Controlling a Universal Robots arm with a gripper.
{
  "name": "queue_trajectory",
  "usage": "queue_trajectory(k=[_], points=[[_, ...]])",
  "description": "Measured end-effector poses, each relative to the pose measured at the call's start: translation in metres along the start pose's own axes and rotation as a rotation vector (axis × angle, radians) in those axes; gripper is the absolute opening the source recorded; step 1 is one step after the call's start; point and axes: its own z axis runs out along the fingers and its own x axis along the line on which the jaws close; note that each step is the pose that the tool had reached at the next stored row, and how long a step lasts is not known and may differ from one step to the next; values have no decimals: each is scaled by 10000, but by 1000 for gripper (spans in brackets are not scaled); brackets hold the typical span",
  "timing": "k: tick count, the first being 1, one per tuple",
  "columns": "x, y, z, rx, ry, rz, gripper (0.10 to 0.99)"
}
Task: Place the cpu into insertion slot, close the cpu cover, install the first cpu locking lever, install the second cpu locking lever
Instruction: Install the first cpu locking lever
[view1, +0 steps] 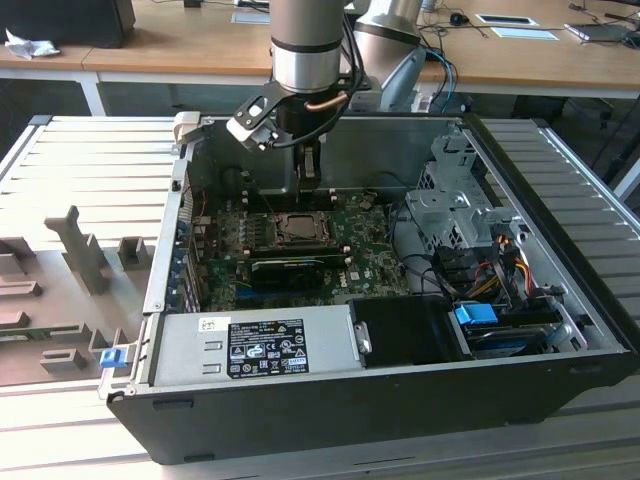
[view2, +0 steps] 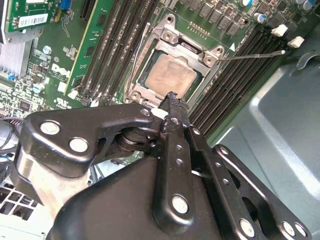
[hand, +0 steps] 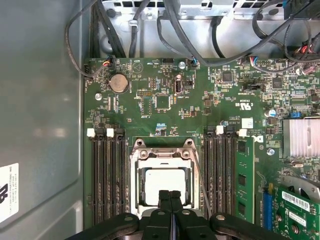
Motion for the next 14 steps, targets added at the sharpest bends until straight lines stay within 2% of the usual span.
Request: queue_trajectory(k=[5,9,14], points=[[-1,4,-94,0,0,-1,106],[-1,5,-101,-2,5,-44,106],[-1,4,-102,-7,30,-667,106]])
